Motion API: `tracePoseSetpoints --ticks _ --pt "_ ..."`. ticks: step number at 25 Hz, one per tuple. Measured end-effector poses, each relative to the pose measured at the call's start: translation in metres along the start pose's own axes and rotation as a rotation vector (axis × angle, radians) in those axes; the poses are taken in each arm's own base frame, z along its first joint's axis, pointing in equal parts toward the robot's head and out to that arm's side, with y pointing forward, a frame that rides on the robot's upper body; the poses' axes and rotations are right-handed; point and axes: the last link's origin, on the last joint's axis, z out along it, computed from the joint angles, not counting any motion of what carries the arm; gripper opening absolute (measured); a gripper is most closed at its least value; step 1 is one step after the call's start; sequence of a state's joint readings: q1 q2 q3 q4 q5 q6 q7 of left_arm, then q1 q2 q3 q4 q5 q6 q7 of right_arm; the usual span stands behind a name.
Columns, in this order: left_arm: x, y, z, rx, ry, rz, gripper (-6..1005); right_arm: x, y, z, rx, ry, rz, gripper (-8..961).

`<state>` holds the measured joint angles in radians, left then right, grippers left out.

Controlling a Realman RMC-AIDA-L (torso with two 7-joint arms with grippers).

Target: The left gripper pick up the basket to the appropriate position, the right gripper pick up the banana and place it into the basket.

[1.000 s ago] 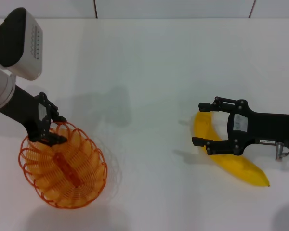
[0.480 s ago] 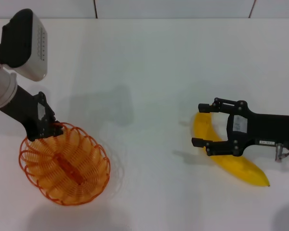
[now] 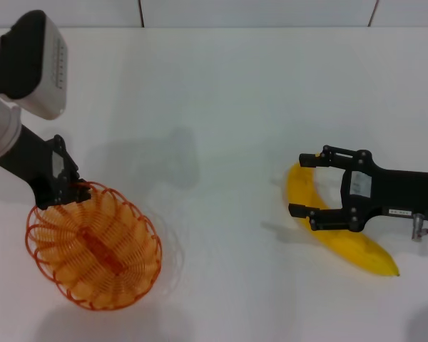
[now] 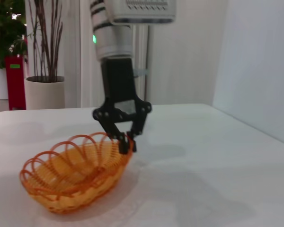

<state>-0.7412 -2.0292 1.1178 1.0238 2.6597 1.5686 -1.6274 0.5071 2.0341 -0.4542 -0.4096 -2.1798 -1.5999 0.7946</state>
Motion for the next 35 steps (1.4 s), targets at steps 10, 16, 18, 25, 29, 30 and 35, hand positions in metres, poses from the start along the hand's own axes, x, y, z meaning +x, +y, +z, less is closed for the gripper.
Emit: tracePoseSetpoints --ticks 10,16,18,25,29,30,35 --pt "-0.008 0.022 -0.033 -0.009 0.102 -0.081 78 0.005 0.001 -0.009 0.046 -0.006 0.022 851" --pt "-0.014 0.023 -0.039 0.013 0.226 -0.23 69 0.006 0.001 -0.01 0.054 -0.007 0.026 851" --pt "-0.012 0.024 -0.029 0.008 0.244 -0.313 67 0.005 0.001 -0.008 0.05 -0.011 0.025 851" --pt "0.007 0.015 0.006 -0.035 0.231 -0.602 66 0.001 -0.001 -0.005 0.039 -0.019 0.017 851" --pt "0.02 0.013 0.005 -0.081 0.331 -0.692 65 0.0 -0.001 -0.003 0.037 -0.022 0.016 851" --pt "0.02 0.013 0.005 -0.081 0.331 -0.692 67 0.0 -0.001 -0.003 0.036 -0.024 0.016 851" --pt "0.023 0.015 0.01 -0.131 0.334 -0.768 78 -0.002 -0.002 -0.003 0.036 -0.03 0.013 851"
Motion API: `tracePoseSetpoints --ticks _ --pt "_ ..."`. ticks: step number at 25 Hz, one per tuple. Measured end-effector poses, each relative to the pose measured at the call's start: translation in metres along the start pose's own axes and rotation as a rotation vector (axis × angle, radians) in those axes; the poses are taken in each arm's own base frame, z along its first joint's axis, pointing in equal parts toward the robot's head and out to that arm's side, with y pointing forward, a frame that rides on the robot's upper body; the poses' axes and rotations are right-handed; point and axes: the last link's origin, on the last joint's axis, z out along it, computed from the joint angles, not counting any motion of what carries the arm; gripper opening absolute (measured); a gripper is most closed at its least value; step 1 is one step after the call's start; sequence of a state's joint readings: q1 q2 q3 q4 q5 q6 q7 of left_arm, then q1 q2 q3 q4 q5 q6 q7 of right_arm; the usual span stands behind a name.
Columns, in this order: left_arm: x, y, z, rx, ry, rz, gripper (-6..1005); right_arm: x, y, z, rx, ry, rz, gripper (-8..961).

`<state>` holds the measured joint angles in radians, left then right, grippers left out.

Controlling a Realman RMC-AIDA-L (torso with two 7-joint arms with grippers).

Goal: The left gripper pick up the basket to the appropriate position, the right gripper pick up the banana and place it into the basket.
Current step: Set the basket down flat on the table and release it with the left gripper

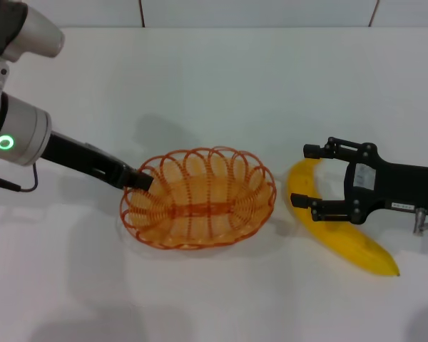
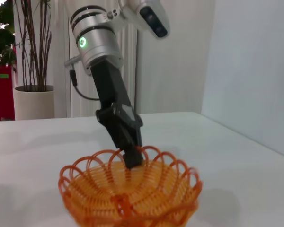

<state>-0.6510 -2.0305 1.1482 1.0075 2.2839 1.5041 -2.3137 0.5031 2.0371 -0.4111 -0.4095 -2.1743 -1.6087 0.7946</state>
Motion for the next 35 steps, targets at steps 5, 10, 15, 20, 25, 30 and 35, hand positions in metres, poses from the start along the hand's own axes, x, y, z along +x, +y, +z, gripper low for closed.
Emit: tracePoseSetpoints --ticks 5,10,15,20,25,30,35 --pt "-0.004 -0.008 0.005 -0.014 -0.027 -0.068 88 -0.001 -0.001 0.0 0.008 -0.007 -0.001 851" --pt "-0.003 -0.01 0.009 -0.018 -0.064 -0.096 99 -0.002 -0.002 0.0 0.007 -0.009 -0.002 851" --pt "-0.008 -0.015 0.011 0.033 -0.113 -0.112 110 -0.004 -0.003 0.003 0.002 -0.012 -0.007 851" --pt "-0.007 -0.016 0.012 0.043 -0.125 -0.108 120 -0.005 -0.003 0.004 0.0 -0.014 -0.008 851" --pt "-0.003 -0.015 0.012 0.042 -0.126 -0.086 131 -0.005 -0.003 0.004 0.0 -0.014 -0.008 851" --pt "0.001 -0.013 0.013 0.043 -0.13 -0.068 141 -0.005 -0.004 0.005 -0.001 -0.015 -0.01 851" --pt "0.002 -0.013 0.014 0.043 -0.129 -0.066 152 -0.007 -0.005 0.008 -0.007 -0.019 -0.011 851"
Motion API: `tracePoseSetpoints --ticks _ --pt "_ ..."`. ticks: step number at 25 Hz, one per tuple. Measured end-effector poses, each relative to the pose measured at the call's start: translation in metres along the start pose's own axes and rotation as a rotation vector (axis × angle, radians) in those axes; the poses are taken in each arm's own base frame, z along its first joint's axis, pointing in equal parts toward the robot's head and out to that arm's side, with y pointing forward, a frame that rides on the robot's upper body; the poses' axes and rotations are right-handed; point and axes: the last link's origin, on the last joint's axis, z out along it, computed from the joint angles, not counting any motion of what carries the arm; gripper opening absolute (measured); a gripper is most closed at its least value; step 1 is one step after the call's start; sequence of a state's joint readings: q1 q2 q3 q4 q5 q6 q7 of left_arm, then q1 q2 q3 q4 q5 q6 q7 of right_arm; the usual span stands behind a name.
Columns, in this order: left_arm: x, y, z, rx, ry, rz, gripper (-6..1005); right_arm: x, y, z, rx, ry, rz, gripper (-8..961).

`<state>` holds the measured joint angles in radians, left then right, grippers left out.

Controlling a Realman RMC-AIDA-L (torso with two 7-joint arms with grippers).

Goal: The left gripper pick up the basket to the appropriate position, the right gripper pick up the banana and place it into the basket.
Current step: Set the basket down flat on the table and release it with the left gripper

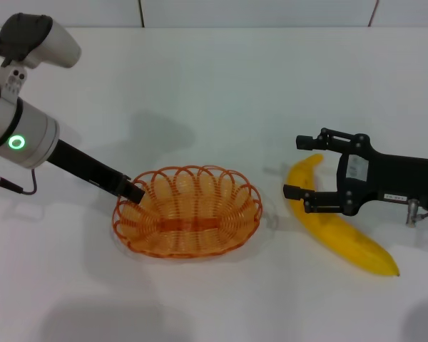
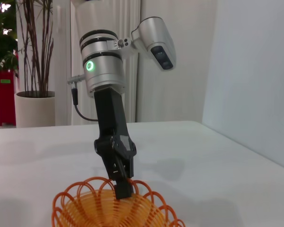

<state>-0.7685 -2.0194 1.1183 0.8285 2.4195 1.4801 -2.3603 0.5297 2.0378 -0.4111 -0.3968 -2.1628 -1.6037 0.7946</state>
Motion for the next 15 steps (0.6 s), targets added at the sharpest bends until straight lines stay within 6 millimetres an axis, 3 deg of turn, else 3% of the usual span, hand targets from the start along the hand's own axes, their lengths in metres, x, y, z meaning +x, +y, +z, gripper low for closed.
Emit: tracePoseSetpoints --ticks 15 --pt "-0.0017 -0.002 0.0048 0.017 -0.025 0.002 184 -0.0002 0.0 0.0014 -0.003 -0.002 0.004 851"
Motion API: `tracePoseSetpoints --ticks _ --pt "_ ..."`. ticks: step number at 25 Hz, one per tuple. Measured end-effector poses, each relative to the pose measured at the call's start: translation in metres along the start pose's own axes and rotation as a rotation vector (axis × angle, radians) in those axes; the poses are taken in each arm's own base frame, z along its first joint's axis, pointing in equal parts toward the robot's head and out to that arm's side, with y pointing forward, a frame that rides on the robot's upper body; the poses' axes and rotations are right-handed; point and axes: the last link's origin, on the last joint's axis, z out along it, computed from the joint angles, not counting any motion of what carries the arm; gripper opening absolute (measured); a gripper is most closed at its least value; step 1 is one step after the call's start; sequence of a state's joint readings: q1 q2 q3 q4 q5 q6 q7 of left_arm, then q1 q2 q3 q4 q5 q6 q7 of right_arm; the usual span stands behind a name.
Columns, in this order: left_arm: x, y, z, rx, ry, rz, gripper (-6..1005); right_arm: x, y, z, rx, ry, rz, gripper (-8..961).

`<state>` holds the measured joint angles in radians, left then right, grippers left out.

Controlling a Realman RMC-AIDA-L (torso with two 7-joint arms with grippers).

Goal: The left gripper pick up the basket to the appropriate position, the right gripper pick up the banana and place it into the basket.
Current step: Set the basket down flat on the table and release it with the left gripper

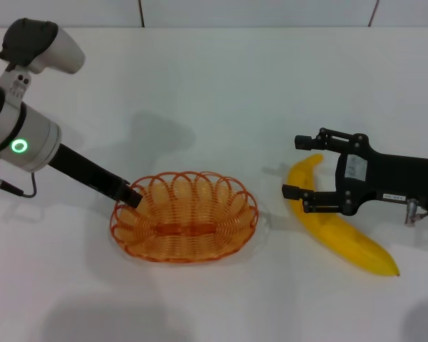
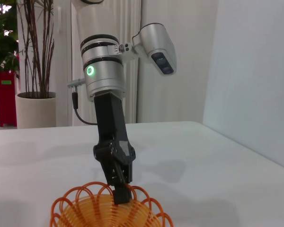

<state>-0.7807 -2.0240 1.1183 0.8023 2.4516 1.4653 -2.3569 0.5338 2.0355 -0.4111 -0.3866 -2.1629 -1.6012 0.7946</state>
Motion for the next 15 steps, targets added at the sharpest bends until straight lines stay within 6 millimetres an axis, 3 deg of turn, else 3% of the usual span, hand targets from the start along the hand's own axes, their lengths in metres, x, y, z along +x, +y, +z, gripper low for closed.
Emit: tracePoseSetpoints --ticks 15 --pt "0.0004 -0.0018 -0.0006 0.01 0.003 0.006 215 0.0001 -0.0001 0.0 0.001 0.001 0.0 852"
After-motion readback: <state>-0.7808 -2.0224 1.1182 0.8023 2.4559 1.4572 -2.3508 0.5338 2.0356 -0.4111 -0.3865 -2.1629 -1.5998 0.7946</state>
